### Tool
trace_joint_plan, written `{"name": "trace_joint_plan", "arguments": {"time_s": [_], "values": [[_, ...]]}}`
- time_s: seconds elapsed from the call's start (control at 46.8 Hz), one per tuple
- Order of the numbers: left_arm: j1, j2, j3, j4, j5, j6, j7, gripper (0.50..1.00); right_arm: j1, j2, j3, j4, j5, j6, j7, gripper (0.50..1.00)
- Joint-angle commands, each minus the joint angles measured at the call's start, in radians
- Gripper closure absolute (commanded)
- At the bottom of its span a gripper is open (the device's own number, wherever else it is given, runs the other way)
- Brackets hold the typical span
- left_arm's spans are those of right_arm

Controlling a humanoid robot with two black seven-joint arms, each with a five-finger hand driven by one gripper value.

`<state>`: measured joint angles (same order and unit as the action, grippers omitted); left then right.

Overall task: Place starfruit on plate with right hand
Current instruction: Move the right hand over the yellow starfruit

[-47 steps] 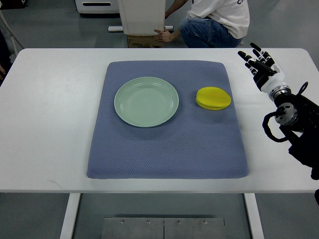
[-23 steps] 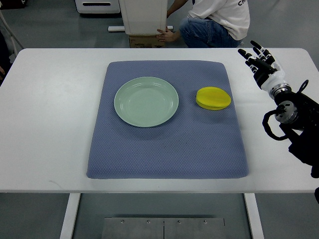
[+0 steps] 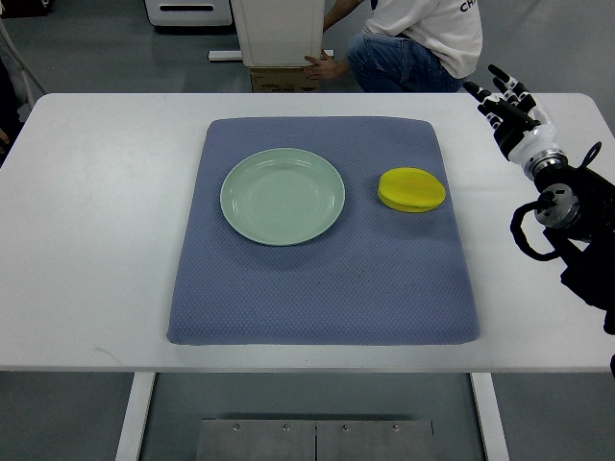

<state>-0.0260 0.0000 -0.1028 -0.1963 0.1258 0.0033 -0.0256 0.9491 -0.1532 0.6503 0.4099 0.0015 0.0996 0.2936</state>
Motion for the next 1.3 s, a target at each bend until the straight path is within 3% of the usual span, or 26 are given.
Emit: {"name": "trace_joint_plan", "arguments": {"time_s": [0.0,0.663,0.877,1.155,1.283], "values": [[0.000,0.000,0.000,0.000,0.000,0.000,0.000,0.500,0.010,0.000,0.000,-0.002,0.000,-0.007,-0.001,0.500],[0.000,0.000,0.000,0.000,0.000,0.000,0.001,0.500,0.007,-0.022,0.009,-0.020,0.002,-0.012,-0.002,0.500],[0.000,0.000,0.000,0.000,0.000,0.000,0.001,0.500,0.013,-0.040,0.003,-0.002,0.002,0.054,0.001,0.500],[0.000,0.000,0.000,0.000,0.000,0.000,0.000,0.500,0.014,-0.045,-0.141,0.102,-0.011,0.032,0.067,0.500],[0.000,0.000,0.000,0.000,0.000,0.000,0.000,0.500,0.028,-0.055,-0.224,0.142,-0.014,0.006,0.068,0.500]]}}
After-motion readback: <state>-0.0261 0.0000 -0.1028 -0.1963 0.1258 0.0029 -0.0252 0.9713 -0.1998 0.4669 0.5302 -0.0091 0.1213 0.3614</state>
